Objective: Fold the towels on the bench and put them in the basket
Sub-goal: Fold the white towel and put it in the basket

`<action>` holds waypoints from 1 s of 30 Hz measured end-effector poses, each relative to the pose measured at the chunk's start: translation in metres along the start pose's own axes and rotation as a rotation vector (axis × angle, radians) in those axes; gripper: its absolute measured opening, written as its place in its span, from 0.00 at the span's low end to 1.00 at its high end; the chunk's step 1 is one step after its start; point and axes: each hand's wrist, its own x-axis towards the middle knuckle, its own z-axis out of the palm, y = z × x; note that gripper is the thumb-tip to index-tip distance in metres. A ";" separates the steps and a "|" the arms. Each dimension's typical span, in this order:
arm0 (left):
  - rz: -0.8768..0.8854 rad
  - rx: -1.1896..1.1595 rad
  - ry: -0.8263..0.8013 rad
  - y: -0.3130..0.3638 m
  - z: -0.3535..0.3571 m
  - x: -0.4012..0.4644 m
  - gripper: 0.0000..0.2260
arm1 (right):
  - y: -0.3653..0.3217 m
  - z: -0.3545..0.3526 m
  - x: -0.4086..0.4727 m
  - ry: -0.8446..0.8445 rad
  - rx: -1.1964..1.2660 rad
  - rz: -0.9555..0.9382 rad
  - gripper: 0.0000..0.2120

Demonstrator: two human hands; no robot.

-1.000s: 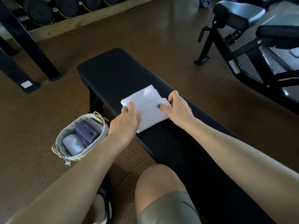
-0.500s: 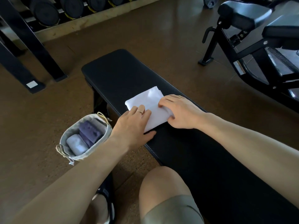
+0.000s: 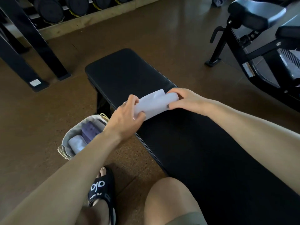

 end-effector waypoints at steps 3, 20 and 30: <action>-0.120 -0.152 0.058 -0.014 0.004 0.012 0.07 | -0.004 0.001 0.013 0.000 0.074 0.087 0.23; -0.529 -0.273 -0.080 -0.022 0.000 0.041 0.16 | -0.030 0.021 0.032 0.159 0.013 0.432 0.30; -0.912 -0.885 -0.267 -0.011 -0.019 -0.014 0.14 | -0.035 0.061 -0.012 0.086 0.176 0.466 0.29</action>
